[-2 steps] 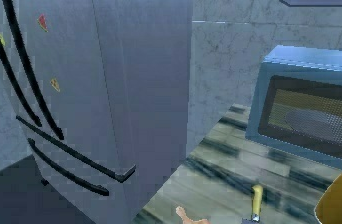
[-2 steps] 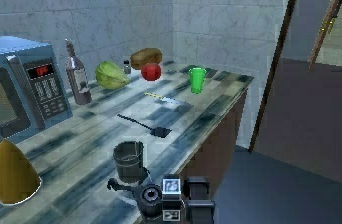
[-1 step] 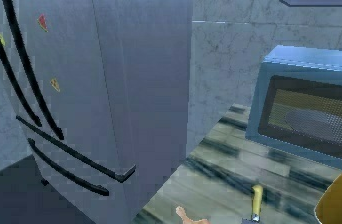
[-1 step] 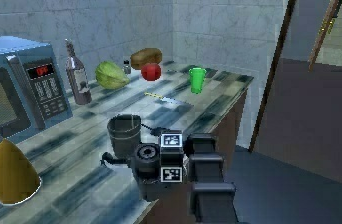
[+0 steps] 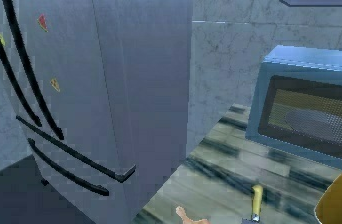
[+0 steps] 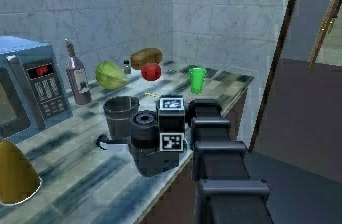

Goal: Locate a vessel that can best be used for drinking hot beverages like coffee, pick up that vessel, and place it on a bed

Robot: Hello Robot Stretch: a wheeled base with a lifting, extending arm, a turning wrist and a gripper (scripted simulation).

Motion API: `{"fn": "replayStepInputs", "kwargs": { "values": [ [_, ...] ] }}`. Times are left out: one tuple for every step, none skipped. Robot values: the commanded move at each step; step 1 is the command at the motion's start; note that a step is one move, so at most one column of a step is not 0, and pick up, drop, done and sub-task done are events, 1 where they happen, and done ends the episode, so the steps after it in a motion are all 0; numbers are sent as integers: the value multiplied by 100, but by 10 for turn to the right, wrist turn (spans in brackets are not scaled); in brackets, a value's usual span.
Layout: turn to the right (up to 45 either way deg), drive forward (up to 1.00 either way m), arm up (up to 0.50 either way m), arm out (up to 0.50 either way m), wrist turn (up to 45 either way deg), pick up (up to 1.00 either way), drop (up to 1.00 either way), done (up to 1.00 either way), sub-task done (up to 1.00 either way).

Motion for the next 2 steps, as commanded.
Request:
{"fn": "replayStepInputs", "kwargs": {
  "values": [
    [0,0,0,0,-450,0,0,0,0],
    [0,0,0,0,-450,0,0,0,0]
  ]
}}
